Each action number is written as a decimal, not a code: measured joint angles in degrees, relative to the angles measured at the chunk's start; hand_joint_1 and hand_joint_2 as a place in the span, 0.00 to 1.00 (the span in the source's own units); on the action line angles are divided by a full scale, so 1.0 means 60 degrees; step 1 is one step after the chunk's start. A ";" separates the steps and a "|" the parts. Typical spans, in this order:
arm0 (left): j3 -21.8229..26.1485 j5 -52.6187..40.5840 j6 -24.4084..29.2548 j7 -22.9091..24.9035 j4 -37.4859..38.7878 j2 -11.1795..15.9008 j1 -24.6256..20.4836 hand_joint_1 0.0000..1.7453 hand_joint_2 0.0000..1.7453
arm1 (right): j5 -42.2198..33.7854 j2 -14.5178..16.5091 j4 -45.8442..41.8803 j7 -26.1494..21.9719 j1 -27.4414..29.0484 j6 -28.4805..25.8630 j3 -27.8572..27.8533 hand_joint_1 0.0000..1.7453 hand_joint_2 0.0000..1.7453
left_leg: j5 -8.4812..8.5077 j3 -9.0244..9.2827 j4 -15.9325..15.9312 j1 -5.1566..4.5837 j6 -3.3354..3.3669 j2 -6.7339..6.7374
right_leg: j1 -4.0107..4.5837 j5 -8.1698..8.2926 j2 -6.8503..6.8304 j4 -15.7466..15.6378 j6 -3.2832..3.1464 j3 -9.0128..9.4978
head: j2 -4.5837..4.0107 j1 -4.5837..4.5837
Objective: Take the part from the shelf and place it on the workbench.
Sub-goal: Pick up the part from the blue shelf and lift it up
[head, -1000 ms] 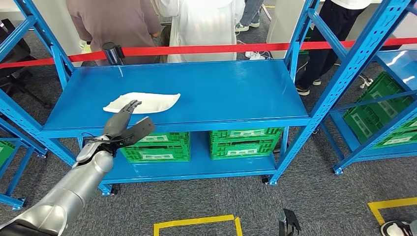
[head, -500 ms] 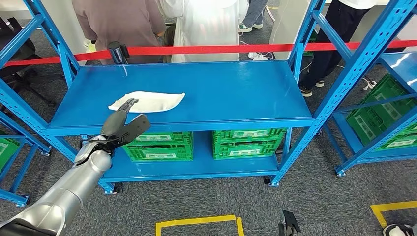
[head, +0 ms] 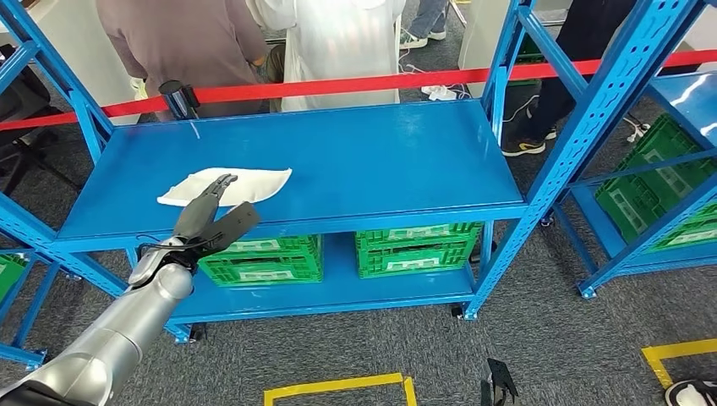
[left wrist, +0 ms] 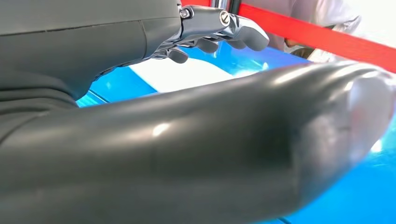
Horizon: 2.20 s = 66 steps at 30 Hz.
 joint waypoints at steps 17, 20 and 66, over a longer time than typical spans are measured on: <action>-0.0154 0.0008 0.0007 0.0022 -0.0015 -0.0024 -0.0023 0.00 0.00 | -0.0011 -0.0001 -0.0004 -0.0009 0.0003 0.0000 -0.0001 0.00 0.00 | 0.0743 0.1355 -0.2301 -0.0062 0.0496 -0.0033 | 0.0042 -0.0069 -0.0052 0.1231 0.0441 -0.0871 | 0.0000 0.0067; -0.0156 0.0008 0.0007 0.0028 -0.0014 -0.0027 -0.0051 0.00 0.00 | -0.0011 -0.0004 -0.0004 -0.0004 -0.0009 0.0000 -0.0001 0.00 0.00 | 0.0600 0.1403 -0.2245 -0.0105 0.0350 -0.0045 | 0.0101 0.0205 -0.0064 0.0101 0.0311 -0.0332 | 0.0000 0.0066; -0.2258 -0.2048 -0.1007 0.1091 0.0785 0.0048 0.0126 0.00 0.00 | 0.0018 0.0000 -0.0006 0.0032 -0.0037 -0.0028 -0.0066 0.00 0.00 | 0.0993 0.1171 -0.2377 -0.0091 0.0394 -0.0099 | 0.0020 -0.0395 -0.0038 -0.0407 0.0473 0.0740 | 0.0000 0.0058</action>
